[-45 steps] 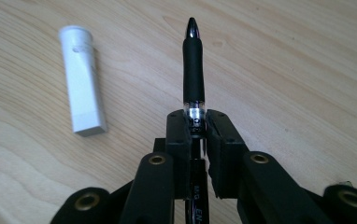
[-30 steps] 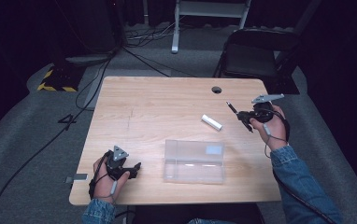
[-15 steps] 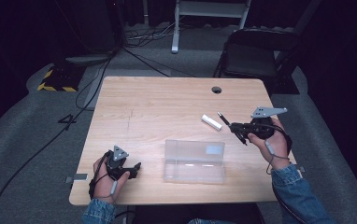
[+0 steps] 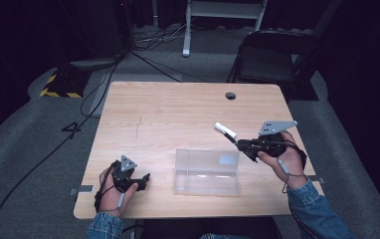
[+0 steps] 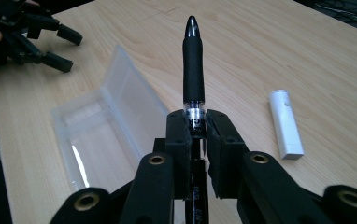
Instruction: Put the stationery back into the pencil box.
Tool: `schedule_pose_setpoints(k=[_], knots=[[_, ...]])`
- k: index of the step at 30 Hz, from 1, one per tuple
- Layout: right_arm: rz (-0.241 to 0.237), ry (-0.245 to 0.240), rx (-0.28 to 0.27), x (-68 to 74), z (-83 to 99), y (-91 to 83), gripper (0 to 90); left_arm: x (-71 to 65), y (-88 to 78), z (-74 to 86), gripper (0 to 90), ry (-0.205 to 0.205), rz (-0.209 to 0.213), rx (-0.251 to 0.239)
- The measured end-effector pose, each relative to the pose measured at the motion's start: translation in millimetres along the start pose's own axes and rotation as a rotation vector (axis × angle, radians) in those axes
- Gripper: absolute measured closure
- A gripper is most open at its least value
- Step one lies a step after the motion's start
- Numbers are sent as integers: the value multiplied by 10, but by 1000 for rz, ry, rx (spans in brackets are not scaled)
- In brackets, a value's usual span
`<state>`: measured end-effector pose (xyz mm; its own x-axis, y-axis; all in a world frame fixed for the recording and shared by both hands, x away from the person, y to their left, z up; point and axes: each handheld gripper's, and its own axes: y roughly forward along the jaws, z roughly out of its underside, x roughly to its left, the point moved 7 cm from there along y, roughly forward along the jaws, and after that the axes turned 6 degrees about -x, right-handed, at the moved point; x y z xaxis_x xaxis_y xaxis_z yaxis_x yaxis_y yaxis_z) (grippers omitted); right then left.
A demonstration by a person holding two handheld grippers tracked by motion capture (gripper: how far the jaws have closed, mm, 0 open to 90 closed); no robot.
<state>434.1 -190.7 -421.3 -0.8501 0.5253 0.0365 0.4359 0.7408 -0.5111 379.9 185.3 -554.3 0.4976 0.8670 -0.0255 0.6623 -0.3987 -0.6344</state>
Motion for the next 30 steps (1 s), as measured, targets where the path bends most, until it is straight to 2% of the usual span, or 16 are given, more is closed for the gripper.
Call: schedule_pose_setpoints(k=[6, 14, 23, 26, 30], knots=[[-52, -42, 29, 164, 53, 86, 796, 3, 0, -1, 216, 3, -1, 0], [-137, -109, 105, 354, 240, 329, 796, 1, 7, -7, 215, 3, -3, 1], [-190, -158, 161, 489, 381, 528, 796, -4, 10, -8, 215, 0, -1, -1], [-217, -201, 182, 532, 448, 617, 795, -3, 10, -8, 215, 0, -1, -1], [-225, -220, 210, 571, 521, 706, 795, -4, 10, -8, 215, 0, -1, -1]])
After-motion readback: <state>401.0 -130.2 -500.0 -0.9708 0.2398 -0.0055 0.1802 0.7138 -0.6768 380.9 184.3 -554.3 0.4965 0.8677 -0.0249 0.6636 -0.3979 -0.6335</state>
